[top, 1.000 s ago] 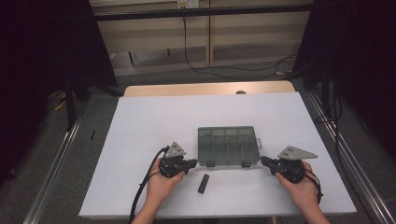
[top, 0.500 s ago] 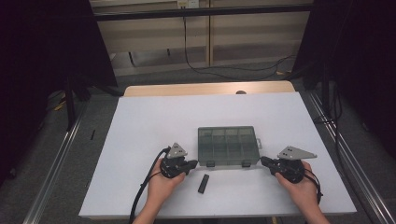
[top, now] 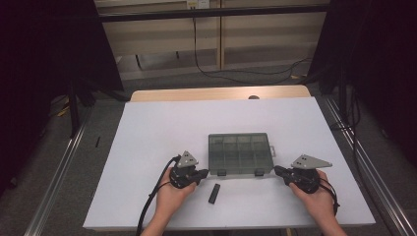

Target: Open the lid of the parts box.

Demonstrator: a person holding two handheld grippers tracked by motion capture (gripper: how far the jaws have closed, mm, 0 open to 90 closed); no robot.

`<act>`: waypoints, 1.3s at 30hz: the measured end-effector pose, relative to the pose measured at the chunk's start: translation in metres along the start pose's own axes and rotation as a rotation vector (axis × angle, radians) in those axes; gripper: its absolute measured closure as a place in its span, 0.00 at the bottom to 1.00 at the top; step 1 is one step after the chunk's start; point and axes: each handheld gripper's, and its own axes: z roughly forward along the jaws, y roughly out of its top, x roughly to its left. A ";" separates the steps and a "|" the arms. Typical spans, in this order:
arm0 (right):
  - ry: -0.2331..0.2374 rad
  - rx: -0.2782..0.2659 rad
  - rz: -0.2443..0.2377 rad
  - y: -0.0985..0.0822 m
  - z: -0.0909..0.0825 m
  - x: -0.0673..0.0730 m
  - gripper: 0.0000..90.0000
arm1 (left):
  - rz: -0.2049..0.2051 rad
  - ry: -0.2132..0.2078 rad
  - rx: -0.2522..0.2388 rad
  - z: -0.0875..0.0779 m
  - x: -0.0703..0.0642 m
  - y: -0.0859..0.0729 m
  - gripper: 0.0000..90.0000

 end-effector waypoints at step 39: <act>0.055 -0.082 0.037 0.002 -0.004 0.000 1.00 | -0.014 0.005 -0.063 -0.009 -0.003 0.008 1.00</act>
